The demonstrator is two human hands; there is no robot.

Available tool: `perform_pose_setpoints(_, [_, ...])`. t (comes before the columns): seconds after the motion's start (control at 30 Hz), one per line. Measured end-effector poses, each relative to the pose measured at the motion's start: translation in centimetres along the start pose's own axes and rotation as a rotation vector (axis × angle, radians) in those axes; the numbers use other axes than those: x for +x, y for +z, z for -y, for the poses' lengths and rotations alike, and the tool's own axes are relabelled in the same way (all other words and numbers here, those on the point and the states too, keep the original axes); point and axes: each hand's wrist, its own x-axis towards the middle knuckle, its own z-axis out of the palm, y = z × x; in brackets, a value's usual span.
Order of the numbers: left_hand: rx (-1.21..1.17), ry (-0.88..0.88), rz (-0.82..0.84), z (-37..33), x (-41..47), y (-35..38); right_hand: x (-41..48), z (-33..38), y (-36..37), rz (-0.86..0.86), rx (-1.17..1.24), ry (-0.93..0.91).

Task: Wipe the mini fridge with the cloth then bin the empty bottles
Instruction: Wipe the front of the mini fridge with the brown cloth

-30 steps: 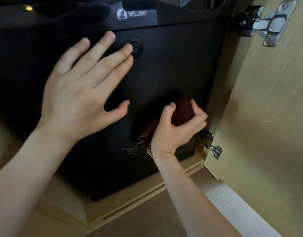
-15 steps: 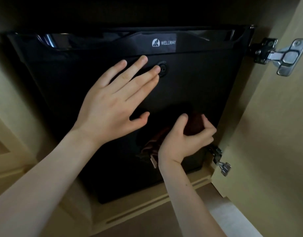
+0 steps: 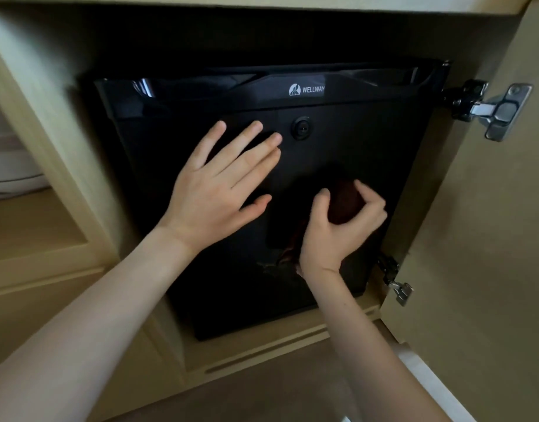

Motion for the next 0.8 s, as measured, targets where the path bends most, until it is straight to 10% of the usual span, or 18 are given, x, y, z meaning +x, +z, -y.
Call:
perform_pose_setpoints(0.2, [0.020,-0.090,-0.022,0.2,-3.9,-0.3,-3.1,-3.7,-1.7,0.344,-0.203,-0.505])
perform_pose_setpoints(0.33, [0.042,-0.103,-0.054,-0.2,-4.0,0.0,-5.4,-5.7,-4.6,0.439,-0.207,-0.265])
perform_pose_setpoints(0.5, [0.011,-0.101,-0.076,0.0,-4.1,0.3,-4.9,-1.9,-1.7,0.170,-0.044,0.084])
perform_pose_setpoints(0.8, [0.017,-0.095,-0.063,-0.2,-4.0,0.2,-4.8,-1.1,-2.2,0.183,-0.052,0.156])
